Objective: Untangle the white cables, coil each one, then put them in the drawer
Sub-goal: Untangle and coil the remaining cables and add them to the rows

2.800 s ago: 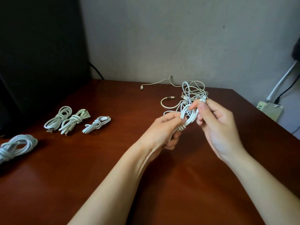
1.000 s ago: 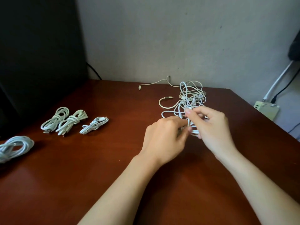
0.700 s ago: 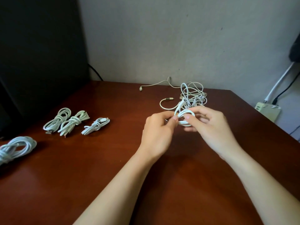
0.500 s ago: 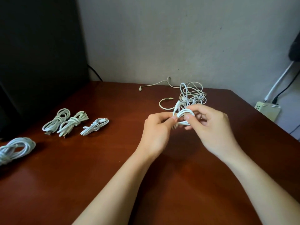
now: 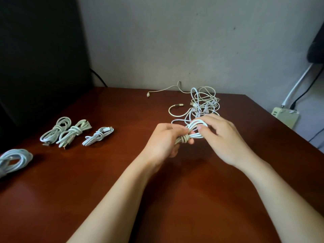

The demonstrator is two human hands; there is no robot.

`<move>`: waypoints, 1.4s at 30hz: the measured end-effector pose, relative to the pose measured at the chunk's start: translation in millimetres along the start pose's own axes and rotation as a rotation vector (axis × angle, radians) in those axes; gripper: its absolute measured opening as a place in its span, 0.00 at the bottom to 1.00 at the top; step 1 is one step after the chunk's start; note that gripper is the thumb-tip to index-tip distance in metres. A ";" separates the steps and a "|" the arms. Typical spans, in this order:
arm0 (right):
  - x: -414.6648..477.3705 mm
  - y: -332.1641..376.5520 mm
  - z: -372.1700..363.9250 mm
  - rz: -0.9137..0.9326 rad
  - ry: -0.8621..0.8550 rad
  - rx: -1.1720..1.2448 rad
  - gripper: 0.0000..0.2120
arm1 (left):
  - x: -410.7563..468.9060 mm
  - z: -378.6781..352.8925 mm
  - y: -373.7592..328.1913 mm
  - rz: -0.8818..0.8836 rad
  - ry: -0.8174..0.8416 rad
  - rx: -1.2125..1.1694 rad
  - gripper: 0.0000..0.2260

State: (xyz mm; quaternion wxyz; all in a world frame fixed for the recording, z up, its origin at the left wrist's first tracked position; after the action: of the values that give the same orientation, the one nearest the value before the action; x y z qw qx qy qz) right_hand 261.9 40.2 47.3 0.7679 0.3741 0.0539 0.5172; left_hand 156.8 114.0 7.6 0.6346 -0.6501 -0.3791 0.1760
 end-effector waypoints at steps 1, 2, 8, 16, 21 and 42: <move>0.7 -1.7 0.4 -0.002 -0.017 -0.027 0.08 | 0.3 0.5 -0.6 -0.010 -0.009 0.007 0.09; 1.2 -3.3 0.8 -0.004 -0.034 -0.056 0.10 | 0.4 1.6 -0.8 -0.021 -0.022 0.020 0.09; -0.7 -3.1 6.1 -0.087 -0.009 0.225 0.12 | 0.8 3.4 1.6 -0.050 -0.063 0.059 0.12; -2.6 -4.4 0.5 -0.217 0.139 0.494 0.12 | 2.6 7.2 5.2 -0.047 -0.109 -0.007 0.12; -1.2 -13.6 -11.3 -0.333 0.320 0.740 0.07 | 2.6 10.5 1.4 -0.068 -0.170 -0.138 0.10; 2.8 -16.7 -11.0 -0.294 0.377 0.870 0.14 | -0.1 2.2 -4.4 -0.028 0.053 -0.278 0.07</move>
State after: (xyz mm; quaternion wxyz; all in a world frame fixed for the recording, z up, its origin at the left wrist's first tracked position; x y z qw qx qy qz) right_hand 270.7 45.1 29.7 0.5823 0.5485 0.4549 0.3913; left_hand 153.9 115.1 11.5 0.5506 -0.7307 -0.3921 0.0955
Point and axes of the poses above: each hand's wrist, its own x-axis towards the middle knuckle, its own z-axis out of the back of the hand, y = z × x, the point moved 6 cm from there along x, towards the middle knuckle, and after that the axes turned 14 degrees about -z, right-handed, at the moved point
